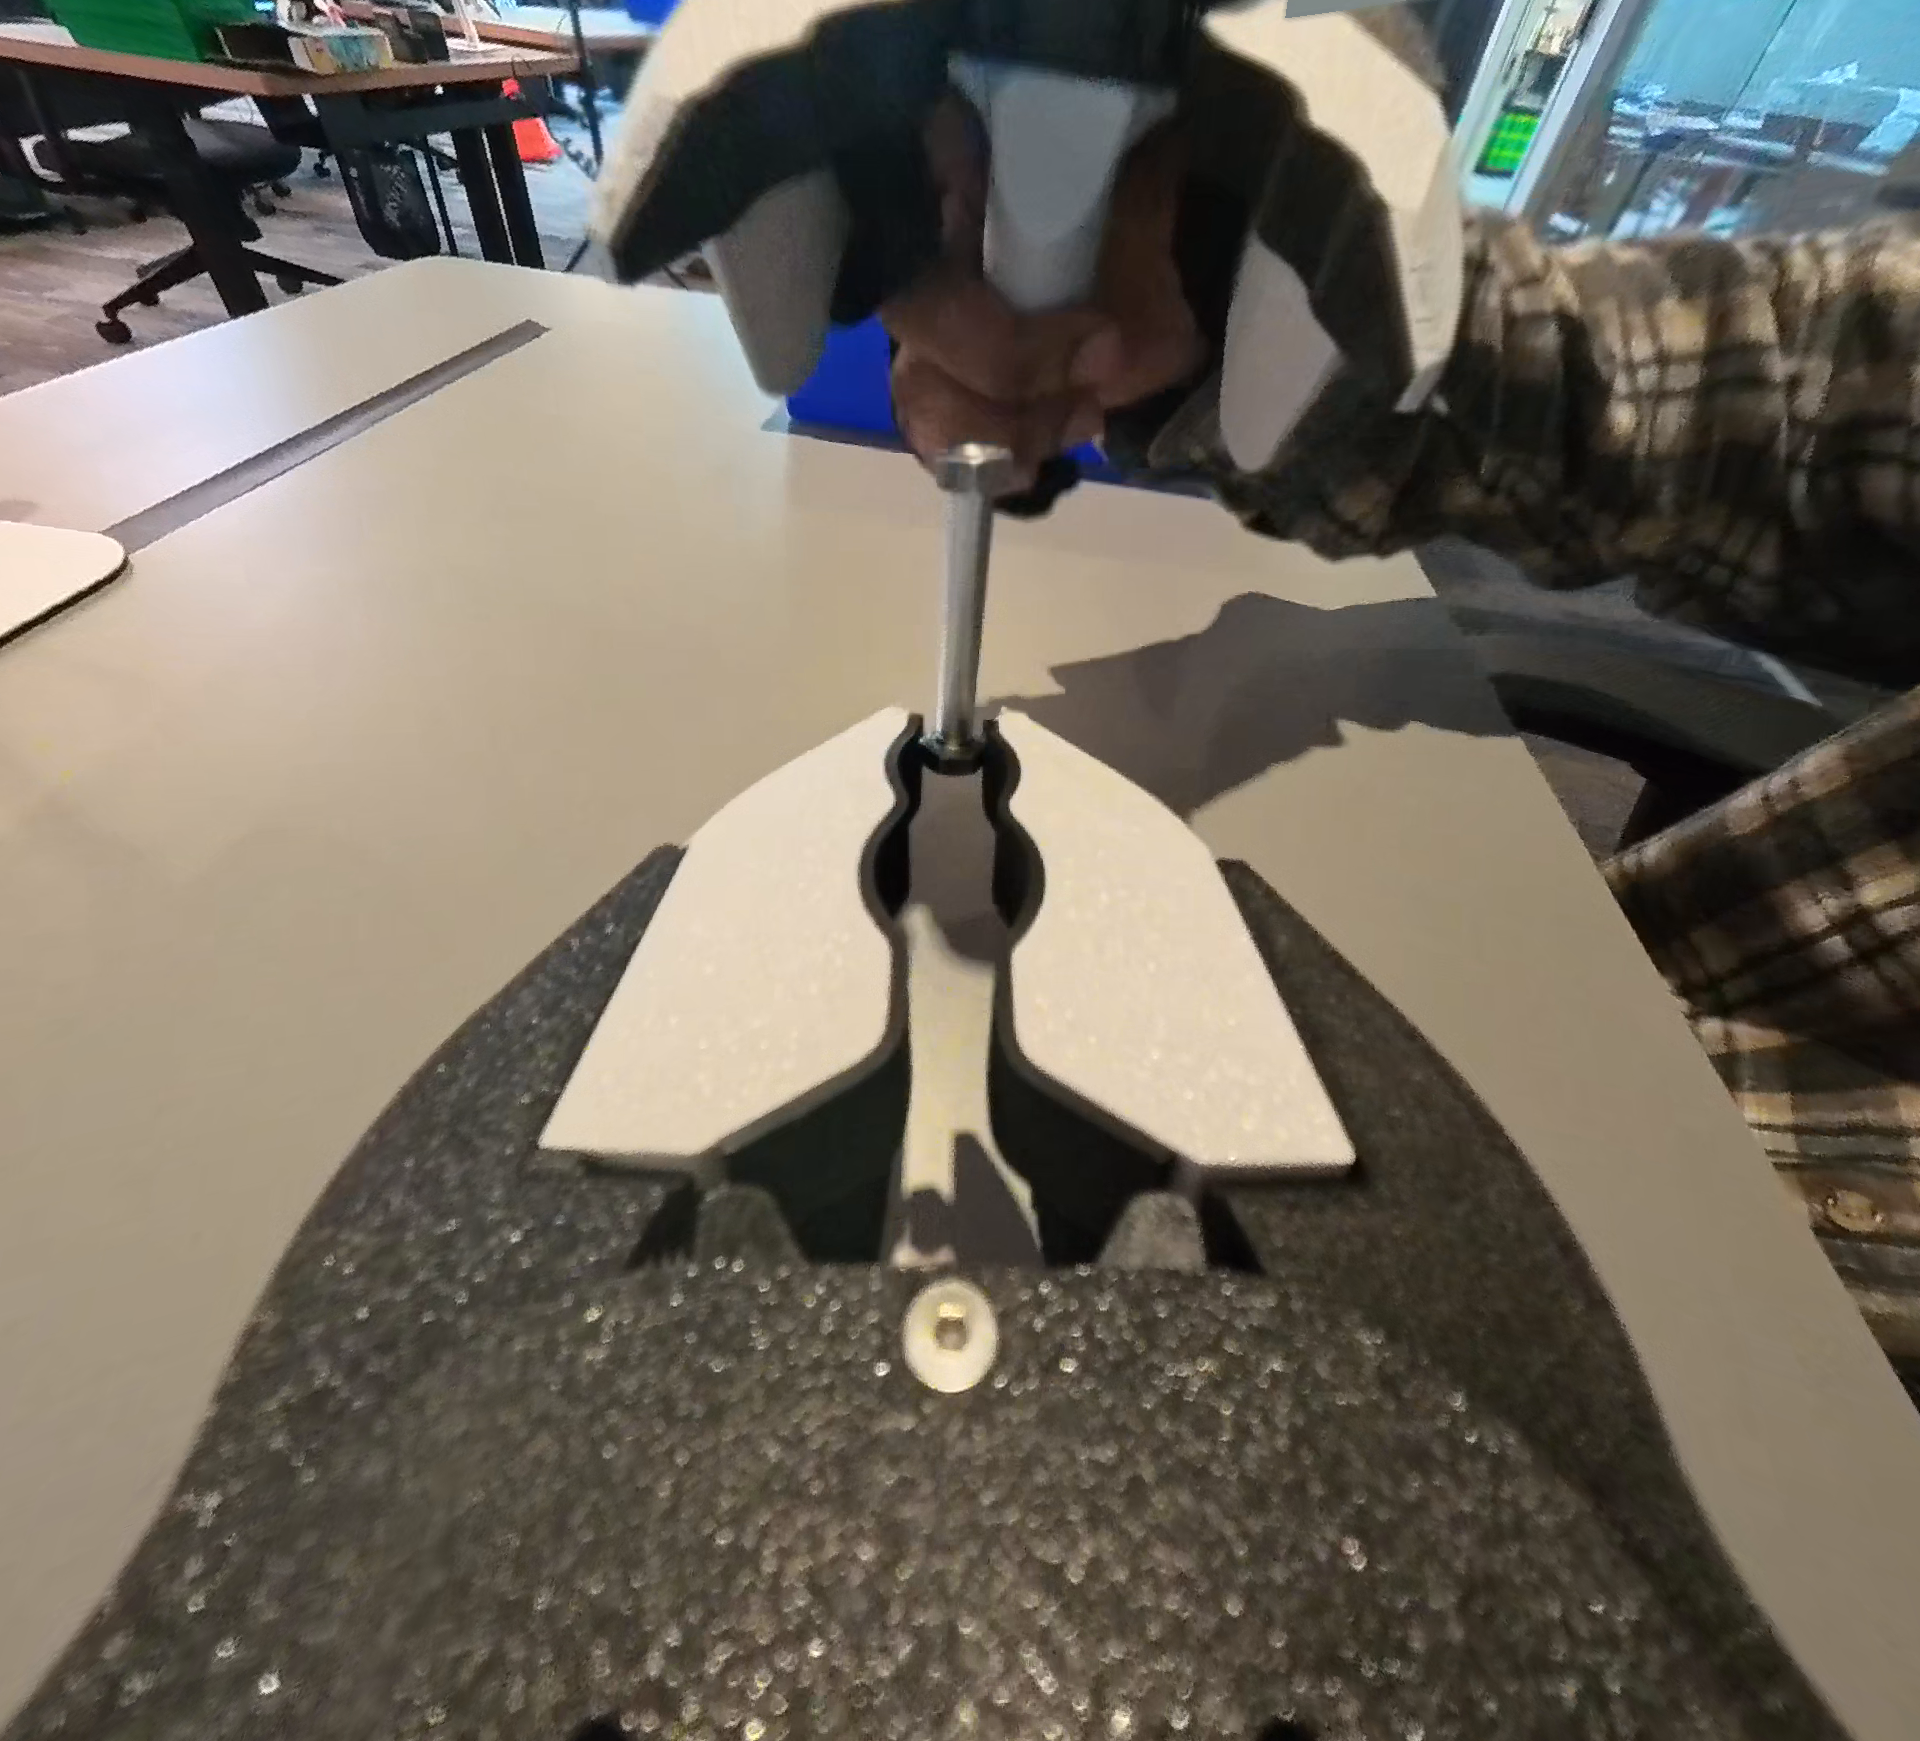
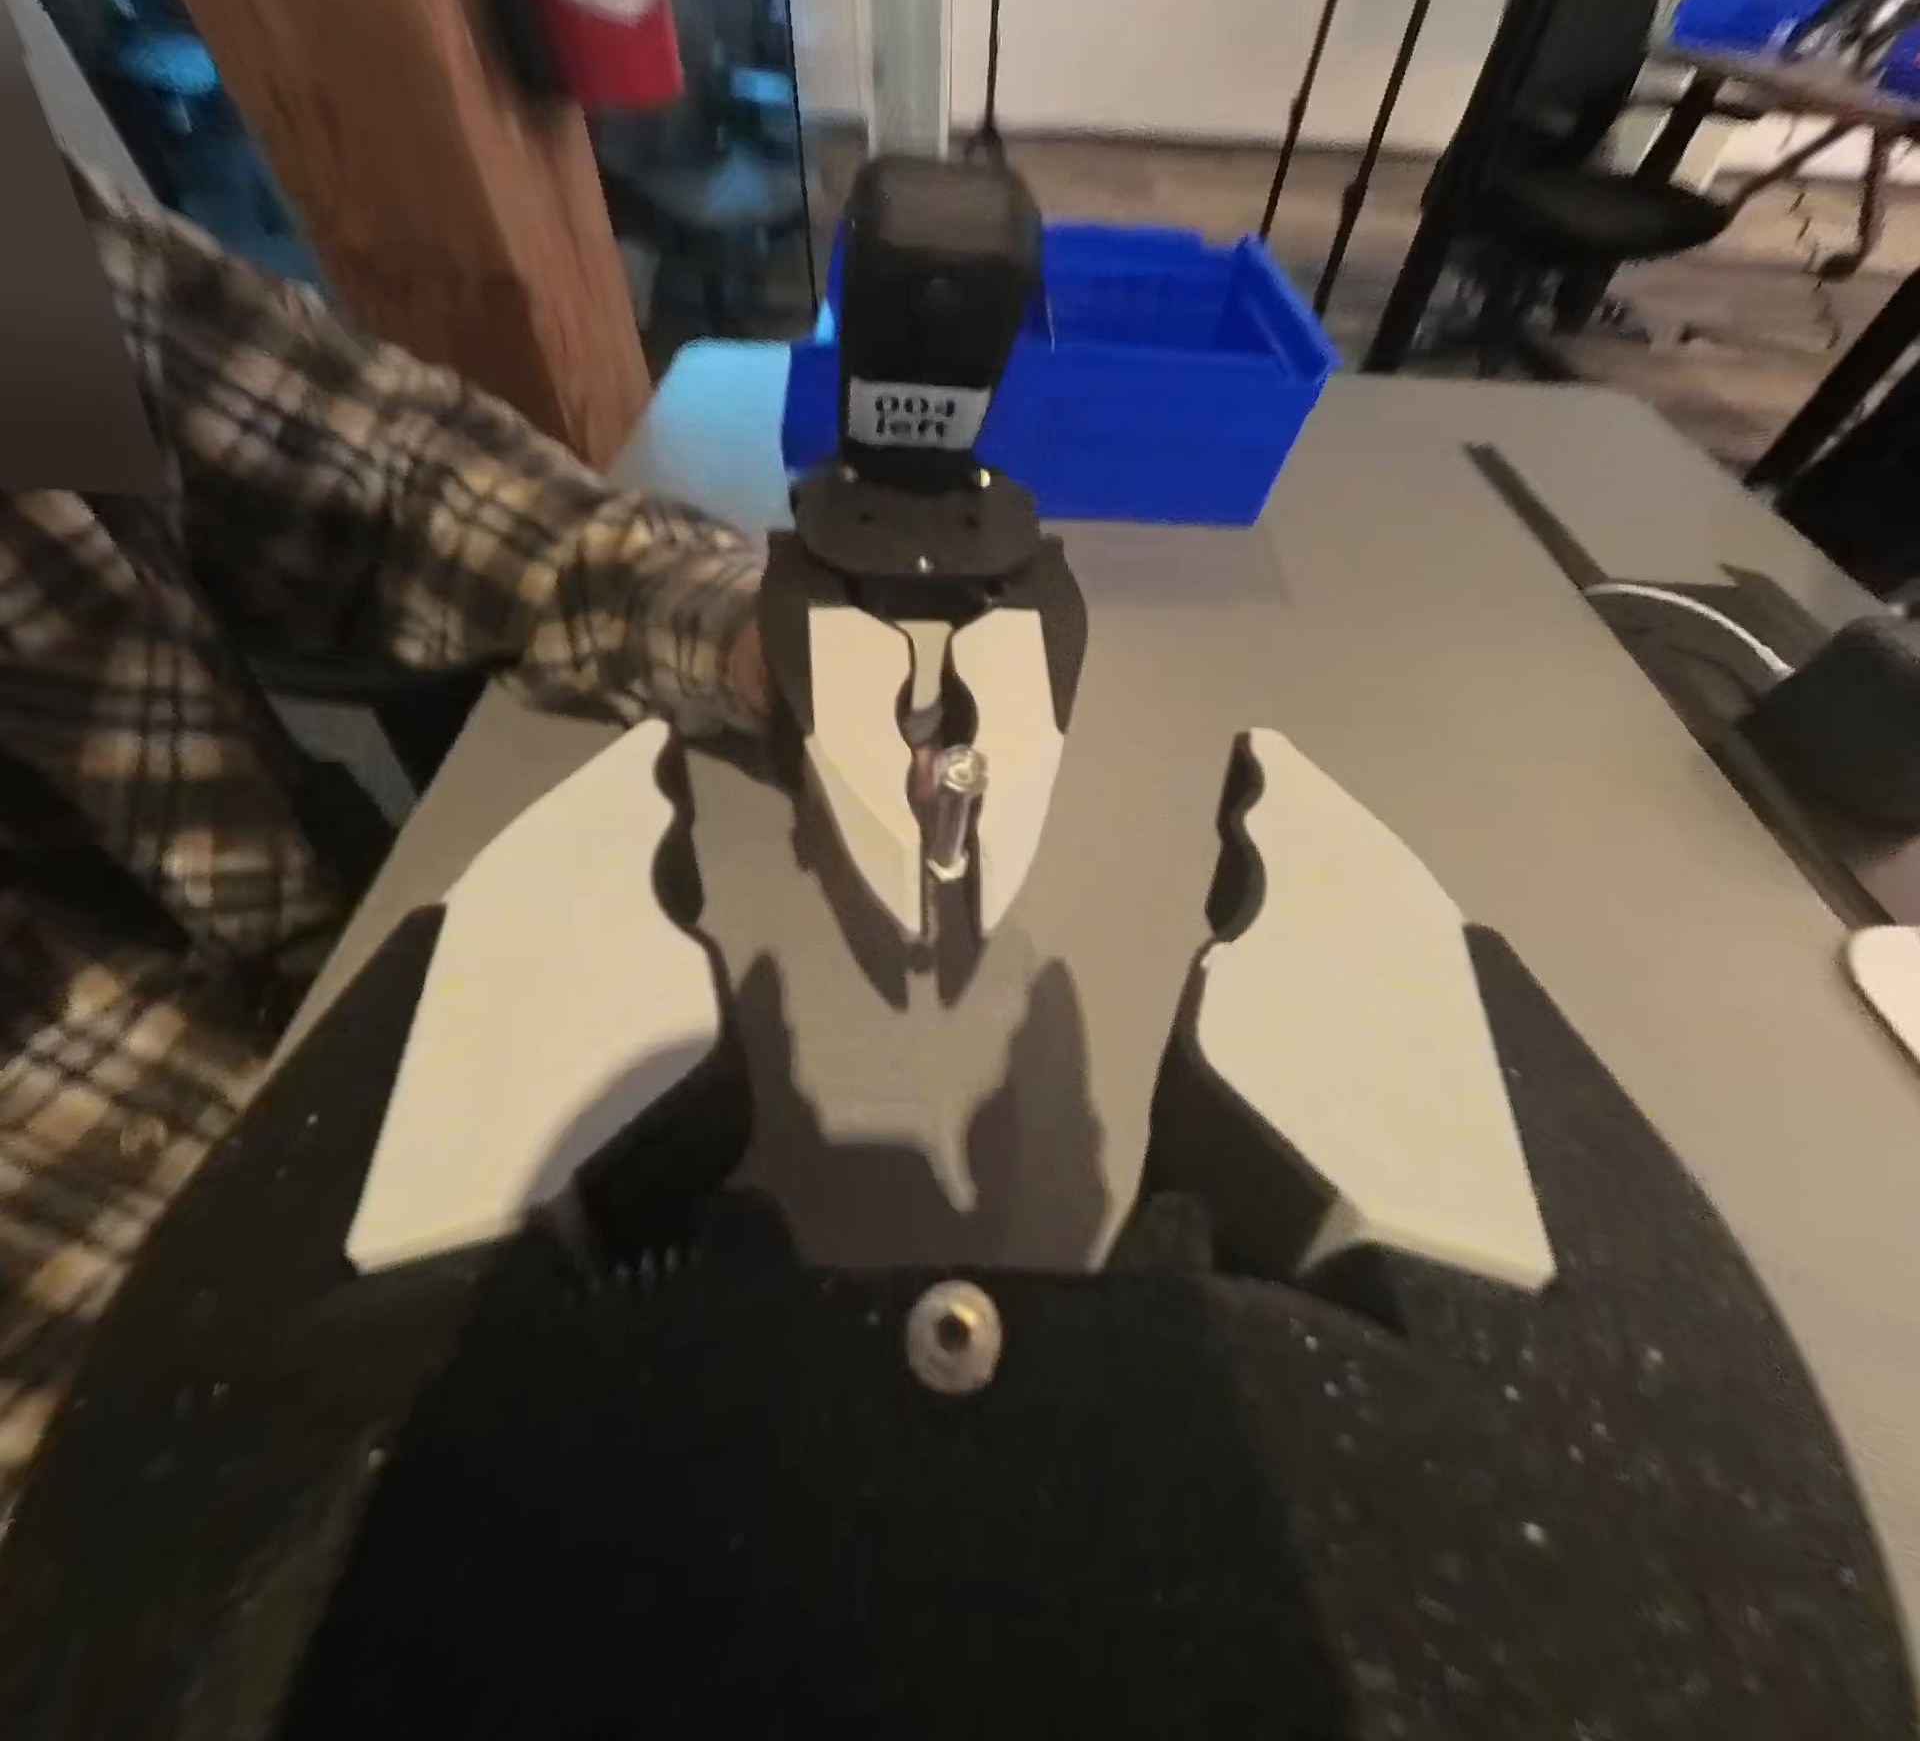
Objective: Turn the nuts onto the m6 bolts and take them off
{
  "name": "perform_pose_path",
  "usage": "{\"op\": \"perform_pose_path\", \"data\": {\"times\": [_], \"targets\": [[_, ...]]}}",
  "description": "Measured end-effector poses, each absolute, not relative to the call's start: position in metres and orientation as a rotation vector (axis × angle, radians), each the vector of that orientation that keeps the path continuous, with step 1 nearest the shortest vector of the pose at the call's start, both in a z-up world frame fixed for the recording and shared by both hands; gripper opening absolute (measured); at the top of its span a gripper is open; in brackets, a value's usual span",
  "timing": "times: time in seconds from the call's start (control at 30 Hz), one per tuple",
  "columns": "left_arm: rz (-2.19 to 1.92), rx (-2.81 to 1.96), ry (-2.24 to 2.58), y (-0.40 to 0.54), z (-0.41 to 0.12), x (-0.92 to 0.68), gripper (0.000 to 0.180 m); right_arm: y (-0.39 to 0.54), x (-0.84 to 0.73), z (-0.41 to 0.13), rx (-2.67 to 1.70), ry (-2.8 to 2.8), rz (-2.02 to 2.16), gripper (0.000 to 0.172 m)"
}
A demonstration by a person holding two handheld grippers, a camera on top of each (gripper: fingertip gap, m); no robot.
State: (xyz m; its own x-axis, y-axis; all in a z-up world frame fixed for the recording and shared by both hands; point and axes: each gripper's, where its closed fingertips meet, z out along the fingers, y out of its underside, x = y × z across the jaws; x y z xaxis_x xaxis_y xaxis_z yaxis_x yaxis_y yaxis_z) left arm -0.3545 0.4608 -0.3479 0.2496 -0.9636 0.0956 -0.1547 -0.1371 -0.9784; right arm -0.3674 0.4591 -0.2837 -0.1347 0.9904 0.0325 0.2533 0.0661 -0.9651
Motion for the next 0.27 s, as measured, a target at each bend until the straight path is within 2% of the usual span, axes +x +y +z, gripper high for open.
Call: {"op": "perform_pose_path", "data": {"times": [0.27], "targets": [[-1.038,-1.500,1.070,0.460,-0.342,-0.355,0.010,0.435,-0.376,-0.285,-1.213,-1.333,1.388,0.110]]}}
